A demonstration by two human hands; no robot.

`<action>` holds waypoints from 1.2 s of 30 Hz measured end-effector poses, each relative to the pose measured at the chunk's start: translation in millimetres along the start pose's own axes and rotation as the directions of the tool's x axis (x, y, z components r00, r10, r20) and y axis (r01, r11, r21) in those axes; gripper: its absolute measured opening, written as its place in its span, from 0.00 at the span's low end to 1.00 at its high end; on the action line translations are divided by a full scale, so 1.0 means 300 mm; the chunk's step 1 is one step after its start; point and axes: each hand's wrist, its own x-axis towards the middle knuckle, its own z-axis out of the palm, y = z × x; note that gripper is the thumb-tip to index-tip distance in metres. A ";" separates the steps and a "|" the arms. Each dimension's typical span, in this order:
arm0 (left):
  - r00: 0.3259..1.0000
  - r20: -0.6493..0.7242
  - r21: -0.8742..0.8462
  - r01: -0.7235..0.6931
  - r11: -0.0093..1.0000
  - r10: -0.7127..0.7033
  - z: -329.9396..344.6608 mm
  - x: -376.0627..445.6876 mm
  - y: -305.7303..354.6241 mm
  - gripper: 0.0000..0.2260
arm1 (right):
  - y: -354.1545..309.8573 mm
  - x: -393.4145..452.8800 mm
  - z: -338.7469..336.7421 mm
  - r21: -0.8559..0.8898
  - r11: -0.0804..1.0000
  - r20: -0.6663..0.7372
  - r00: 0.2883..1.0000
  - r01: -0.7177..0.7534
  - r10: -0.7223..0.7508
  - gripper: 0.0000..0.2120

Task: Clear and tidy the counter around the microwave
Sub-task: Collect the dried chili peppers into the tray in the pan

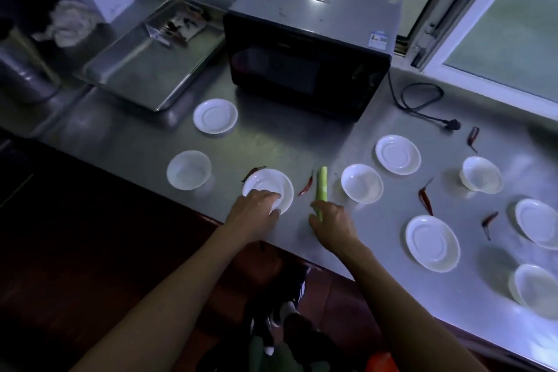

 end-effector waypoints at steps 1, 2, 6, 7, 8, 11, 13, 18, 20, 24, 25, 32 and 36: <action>1.000 0.000 0.008 0.011 1.000 -0.011 -0.008 0.016 -0.006 0.19 | -0.011 0.026 0.008 0.004 1.000 0.005 1.000 0.012 -0.012 0.18; 1.000 -0.003 0.018 0.021 1.000 -0.021 -0.015 0.037 -0.014 0.19 | -0.018 0.053 0.013 0.012 1.000 0.011 1.000 0.019 -0.019 0.18; 0.998 -0.003 -0.006 0.065 0.998 -0.065 -0.051 0.102 -0.033 0.20 | -0.018 0.156 0.014 0.033 0.999 0.042 0.999 0.025 -0.026 0.16; 0.997 0.002 -0.015 0.075 0.997 -0.075 -0.057 0.114 -0.031 0.20 | -0.013 0.180 0.017 0.040 0.999 0.055 0.998 0.025 -0.027 0.15; 0.997 0.000 -0.019 0.083 0.996 -0.083 -0.062 0.126 -0.031 0.20 | -0.010 0.202 0.019 0.049 0.999 0.066 0.998 0.020 -0.023 0.14; 0.993 0.022 -0.042 0.118 0.992 -0.117 -0.060 0.166 -0.050 0.20 | -0.010 0.258 0.035 0.070 0.998 0.069 0.998 -0.001 -0.004 0.16; 0.993 0.024 -0.047 0.120 0.992 -0.119 -0.050 0.190 -0.077 0.20 | -0.014 0.287 0.053 0.059 0.998 0.083 0.997 -0.006 0.001 0.16; 0.991 0.036 -0.056 0.133 0.990 -0.131 -0.052 0.241 -0.177 0.19 | -0.023 0.348 0.096 0.033 0.999 0.076 0.997 -0.013 0.010 0.13; 0.993 0.033 -0.052 0.119 0.992 -0.117 -0.054 0.280 -0.232 0.19 | -0.026 0.375 0.121 0.016 1.000 0.048 0.999 0.005 -0.005 0.11; 0.995 0.036 -0.032 0.091 0.995 -0.089 -0.065 0.381 -0.316 0.09 | -0.049 0.436 0.161 -0.086 0.996 -0.044 0.998 0.030 -0.034 0.12; 0.996 0.048 -0.028 0.072 0.997 -0.070 -0.067 0.407 -0.331 0.09 | -0.059 0.443 0.164 -0.098 0.995 -0.063 0.998 0.019 -0.025 0.12; 0.994 0.079 -0.018 -0.075 0.997 0.076 -0.058 0.536 -0.401 0.09 | -0.105 0.463 0.171 -0.158 0.987 -0.246 0.969 -0.022 -0.018 0.15; 0.987 0.098 0.003 -0.128 0.992 0.128 -0.053 0.566 -0.418 0.07 | -0.116 0.477 0.175 -0.092 0.993 -0.274 0.961 -0.072 0.045 0.15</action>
